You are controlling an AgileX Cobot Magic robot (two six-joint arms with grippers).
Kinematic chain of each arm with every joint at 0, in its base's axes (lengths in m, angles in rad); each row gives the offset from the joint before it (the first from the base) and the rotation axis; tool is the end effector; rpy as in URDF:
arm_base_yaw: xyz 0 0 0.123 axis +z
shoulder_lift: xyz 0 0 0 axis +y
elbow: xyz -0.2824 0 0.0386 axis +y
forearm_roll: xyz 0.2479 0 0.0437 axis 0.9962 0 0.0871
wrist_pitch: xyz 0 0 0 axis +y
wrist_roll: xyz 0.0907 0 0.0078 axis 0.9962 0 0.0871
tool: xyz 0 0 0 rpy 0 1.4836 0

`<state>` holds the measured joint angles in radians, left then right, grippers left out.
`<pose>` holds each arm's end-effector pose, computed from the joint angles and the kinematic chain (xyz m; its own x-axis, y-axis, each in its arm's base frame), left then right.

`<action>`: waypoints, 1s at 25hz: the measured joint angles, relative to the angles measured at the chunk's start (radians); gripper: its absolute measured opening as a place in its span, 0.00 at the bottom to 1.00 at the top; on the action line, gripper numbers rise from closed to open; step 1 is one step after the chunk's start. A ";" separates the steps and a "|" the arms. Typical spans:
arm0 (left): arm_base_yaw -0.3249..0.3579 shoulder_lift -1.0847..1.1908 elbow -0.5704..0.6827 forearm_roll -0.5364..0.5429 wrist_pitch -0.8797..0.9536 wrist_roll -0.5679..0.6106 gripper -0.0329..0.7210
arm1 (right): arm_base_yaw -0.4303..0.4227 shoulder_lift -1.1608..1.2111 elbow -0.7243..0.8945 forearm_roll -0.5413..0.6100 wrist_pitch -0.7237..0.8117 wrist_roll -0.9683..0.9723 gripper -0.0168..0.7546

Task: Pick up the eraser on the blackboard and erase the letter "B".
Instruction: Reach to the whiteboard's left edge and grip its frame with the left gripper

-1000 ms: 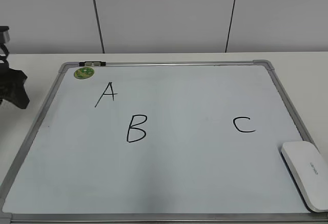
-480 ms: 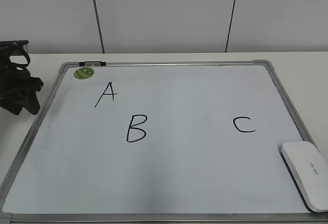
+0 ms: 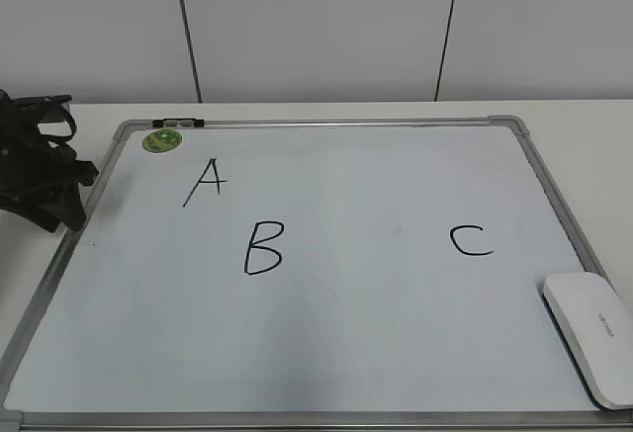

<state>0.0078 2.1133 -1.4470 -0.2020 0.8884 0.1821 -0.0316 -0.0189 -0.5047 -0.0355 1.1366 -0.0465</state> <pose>0.4109 -0.0110 0.1367 -0.9916 0.0452 -0.1213 0.0632 0.9869 -0.1484 -0.0117 -0.0026 0.2723 -0.5042 -0.0455 -0.8624 0.0285 0.9972 -0.0692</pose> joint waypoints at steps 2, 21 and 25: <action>0.000 0.002 0.000 0.000 -0.006 0.000 0.37 | 0.000 0.000 0.000 0.000 0.000 0.000 0.77; 0.000 0.030 -0.013 -0.022 0.004 -0.007 0.06 | 0.000 0.000 0.000 0.000 0.000 0.000 0.77; 0.000 0.030 -0.013 -0.023 0.004 -0.009 0.06 | 0.000 0.000 0.000 0.000 0.000 0.000 0.77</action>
<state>0.0078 2.1430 -1.4598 -0.2246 0.8926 0.1729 -0.0316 -0.0189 -0.5047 -0.0355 1.1366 -0.0465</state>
